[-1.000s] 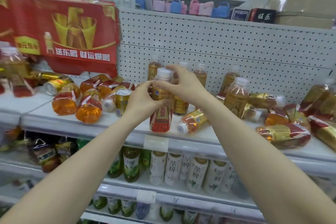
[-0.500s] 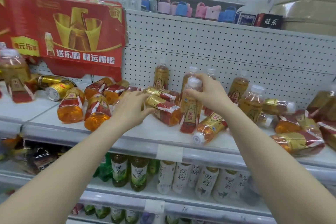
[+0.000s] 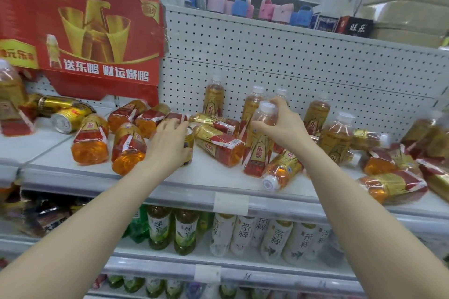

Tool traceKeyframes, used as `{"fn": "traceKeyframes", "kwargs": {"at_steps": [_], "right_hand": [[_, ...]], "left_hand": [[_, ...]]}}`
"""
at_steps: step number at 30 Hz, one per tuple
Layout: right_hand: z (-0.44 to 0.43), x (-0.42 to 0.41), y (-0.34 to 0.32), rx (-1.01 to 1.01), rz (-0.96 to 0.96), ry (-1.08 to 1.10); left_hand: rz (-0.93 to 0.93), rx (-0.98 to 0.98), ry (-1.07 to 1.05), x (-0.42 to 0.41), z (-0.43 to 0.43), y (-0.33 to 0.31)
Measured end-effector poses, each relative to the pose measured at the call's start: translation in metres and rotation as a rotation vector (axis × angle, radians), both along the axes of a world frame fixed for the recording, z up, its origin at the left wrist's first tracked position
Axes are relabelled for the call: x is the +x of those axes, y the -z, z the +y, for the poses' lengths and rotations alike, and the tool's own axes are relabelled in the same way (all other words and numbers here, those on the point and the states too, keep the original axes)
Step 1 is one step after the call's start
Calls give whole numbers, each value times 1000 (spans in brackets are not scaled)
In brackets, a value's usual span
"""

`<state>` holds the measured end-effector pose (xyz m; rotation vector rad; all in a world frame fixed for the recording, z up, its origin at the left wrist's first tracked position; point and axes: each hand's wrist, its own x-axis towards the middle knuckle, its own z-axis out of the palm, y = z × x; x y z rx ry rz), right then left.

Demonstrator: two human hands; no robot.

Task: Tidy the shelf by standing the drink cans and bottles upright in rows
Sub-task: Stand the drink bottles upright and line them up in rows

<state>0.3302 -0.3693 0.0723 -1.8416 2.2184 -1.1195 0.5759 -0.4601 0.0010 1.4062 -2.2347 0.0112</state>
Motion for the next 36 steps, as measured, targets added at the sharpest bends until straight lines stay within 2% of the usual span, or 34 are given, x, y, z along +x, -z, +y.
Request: {"fn": "traceKeyframes", "kwargs": {"at_steps": [6, 13, 16, 19, 24, 36], "right_hand": [[2, 1, -11, -25, -4, 10], [0, 27, -60, -120, 30, -21], [-14, 51, -65, -127, -13, -82], [-34, 79, -49, -103, -88, -158], [-67, 113, -16, -80, -80, -204], [-91, 122, 8, -74, -75, -167]], "left_hand": [[69, 158, 1, 5, -9, -6], [373, 149, 37, 32, 7, -46], [457, 174, 31, 51, 12, -56], [486, 182, 33, 73, 16, -57], [519, 169, 46, 96, 19, -54], [544, 202, 120, 90, 16, -40]]}}
